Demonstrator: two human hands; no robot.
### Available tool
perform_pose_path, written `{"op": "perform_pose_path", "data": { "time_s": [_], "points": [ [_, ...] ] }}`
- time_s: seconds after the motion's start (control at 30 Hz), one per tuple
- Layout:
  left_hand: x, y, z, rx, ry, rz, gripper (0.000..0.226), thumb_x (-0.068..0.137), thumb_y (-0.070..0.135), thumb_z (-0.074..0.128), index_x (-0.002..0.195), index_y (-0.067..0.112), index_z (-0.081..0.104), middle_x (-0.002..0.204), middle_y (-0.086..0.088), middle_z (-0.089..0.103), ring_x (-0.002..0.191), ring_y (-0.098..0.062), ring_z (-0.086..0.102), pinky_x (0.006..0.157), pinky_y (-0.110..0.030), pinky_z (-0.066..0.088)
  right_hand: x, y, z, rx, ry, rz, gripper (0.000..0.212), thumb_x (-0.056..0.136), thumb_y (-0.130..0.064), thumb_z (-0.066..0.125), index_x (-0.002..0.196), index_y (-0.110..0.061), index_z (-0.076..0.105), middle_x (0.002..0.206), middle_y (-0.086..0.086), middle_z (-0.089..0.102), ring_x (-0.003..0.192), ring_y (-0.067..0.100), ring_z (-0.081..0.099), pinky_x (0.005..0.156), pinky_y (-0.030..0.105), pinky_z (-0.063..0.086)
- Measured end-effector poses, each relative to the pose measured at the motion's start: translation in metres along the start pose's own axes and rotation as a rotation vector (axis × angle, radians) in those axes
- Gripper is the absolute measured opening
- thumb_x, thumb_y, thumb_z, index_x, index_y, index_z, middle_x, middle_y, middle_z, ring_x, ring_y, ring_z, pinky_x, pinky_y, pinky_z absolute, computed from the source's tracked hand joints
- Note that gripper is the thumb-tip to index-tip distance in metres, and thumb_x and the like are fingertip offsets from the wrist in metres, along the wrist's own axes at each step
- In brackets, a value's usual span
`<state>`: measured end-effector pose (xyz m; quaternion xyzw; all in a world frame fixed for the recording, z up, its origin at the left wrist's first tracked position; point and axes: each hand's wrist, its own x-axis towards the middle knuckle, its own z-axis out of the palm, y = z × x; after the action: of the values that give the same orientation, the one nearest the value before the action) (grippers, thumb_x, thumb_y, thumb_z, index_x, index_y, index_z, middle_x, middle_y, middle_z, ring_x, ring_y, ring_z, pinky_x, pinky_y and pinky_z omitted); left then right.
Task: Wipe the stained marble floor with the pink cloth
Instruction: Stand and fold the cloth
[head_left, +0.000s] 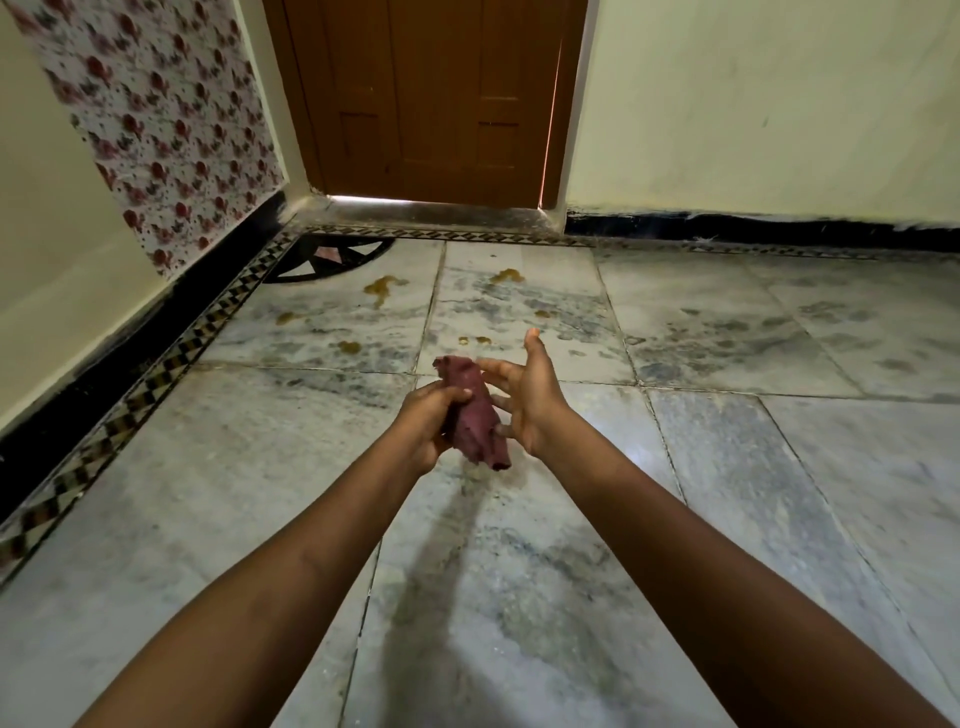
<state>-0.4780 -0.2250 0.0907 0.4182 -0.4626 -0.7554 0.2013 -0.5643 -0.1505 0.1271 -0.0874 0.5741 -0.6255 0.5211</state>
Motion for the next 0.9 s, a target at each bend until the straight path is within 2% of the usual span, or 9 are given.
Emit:
{"op": "perform_pose_path", "data": {
  "time_s": [0.1,0.17,0.23,0.3,0.43,0.57,0.7,0.83,0.9],
  "points": [
    [0.003,0.002,-0.007,-0.085,0.014,-0.065,0.014,0.087,0.002,0.049,0.094,0.009,0.058,0.079,-0.008,0.060,0.065,-0.020,0.057,0.044,-0.020,0.050,0.004,0.004,-0.011,-0.152,0.162,0.018,0.058,0.098,-0.050,0.030,0.138,-0.010,0.043,0.146,0.012,0.039,0.133,0.028,0.037,0.099,0.039,0.033],
    [0.004,0.005,-0.007,-0.129,-0.042,-0.101,0.011,0.088,0.005,0.047,0.095,0.006,0.056,0.079,-0.007,0.058,0.065,-0.019,0.057,0.044,-0.020,0.050,0.006,0.013,-0.020,-0.169,0.128,0.115,0.053,0.095,-0.046,0.042,0.134,-0.011,0.043,0.134,0.013,0.049,0.115,0.030,0.051,0.087,0.037,0.043],
    [0.004,0.009,-0.005,-0.169,-0.105,-0.090,0.009,0.090,0.006,0.048,0.091,0.005,0.056,0.078,-0.006,0.058,0.062,-0.017,0.059,0.046,-0.021,0.052,0.010,0.023,-0.026,-0.040,0.017,0.187,0.045,0.094,-0.043,0.045,0.123,-0.009,0.052,0.107,0.012,0.062,0.090,0.026,0.059,0.072,0.034,0.047],
    [0.001,0.014,-0.004,-0.148,-0.148,-0.048,0.007,0.090,0.008,0.054,0.090,0.006,0.060,0.073,-0.004,0.066,0.058,-0.014,0.065,0.049,-0.023,0.056,0.016,0.029,-0.031,0.111,-0.008,0.152,0.032,0.093,-0.033,0.052,0.109,-0.007,0.060,0.091,0.012,0.069,0.084,0.026,0.063,0.071,0.036,0.051],
    [0.001,0.016,-0.015,-0.089,-0.167,-0.049,0.023,0.081,0.014,0.067,0.103,0.006,0.064,0.096,-0.012,0.070,0.075,-0.020,0.071,0.063,-0.031,0.059,0.027,0.027,-0.037,0.139,0.025,-0.025,0.034,0.084,-0.017,0.067,0.114,-0.003,0.062,0.105,0.016,0.069,0.090,0.029,0.067,0.062,0.036,0.058],
    [0.002,0.006,-0.014,-0.302,-0.195,-0.039,0.017,0.088,0.021,0.059,0.100,0.010,0.064,0.091,-0.010,0.071,0.078,-0.022,0.069,0.070,-0.035,0.059,0.035,0.025,-0.031,0.069,-0.001,-0.114,0.014,0.084,-0.014,0.068,0.095,-0.009,0.060,0.093,0.011,0.069,0.081,0.024,0.067,0.068,0.037,0.059],
    [0.016,-0.009,-0.009,-0.424,-0.257,-0.050,0.023,0.091,0.021,0.053,0.106,0.006,0.063,0.099,-0.013,0.069,0.088,-0.024,0.067,0.083,-0.041,0.054,0.043,0.025,-0.031,-0.175,0.127,-0.188,0.007,0.088,-0.017,0.064,0.086,-0.014,0.058,0.085,0.007,0.066,0.071,0.019,0.064,0.058,0.028,0.055],
    [0.044,-0.043,-0.005,-0.472,-0.200,-0.191,0.023,0.095,0.017,0.044,0.106,0.005,0.061,0.090,-0.013,0.071,0.077,-0.025,0.069,0.074,-0.041,0.056,0.061,0.021,-0.057,-0.496,0.134,-0.212,0.015,0.092,-0.016,0.058,0.100,-0.006,0.065,0.083,-0.001,0.062,0.072,0.010,0.058,0.053,0.010,0.047],
    [0.059,-0.055,-0.005,-0.508,-0.131,-0.261,0.028,0.096,0.018,0.042,0.114,0.005,0.058,0.092,-0.014,0.069,0.082,-0.028,0.066,0.071,-0.041,0.052,0.076,0.019,-0.074,-0.654,0.156,-0.163,0.019,0.093,-0.016,0.056,0.106,-0.007,0.065,0.088,-0.003,0.059,0.074,0.004,0.052,0.060,0.011,0.042]
  ]
}}
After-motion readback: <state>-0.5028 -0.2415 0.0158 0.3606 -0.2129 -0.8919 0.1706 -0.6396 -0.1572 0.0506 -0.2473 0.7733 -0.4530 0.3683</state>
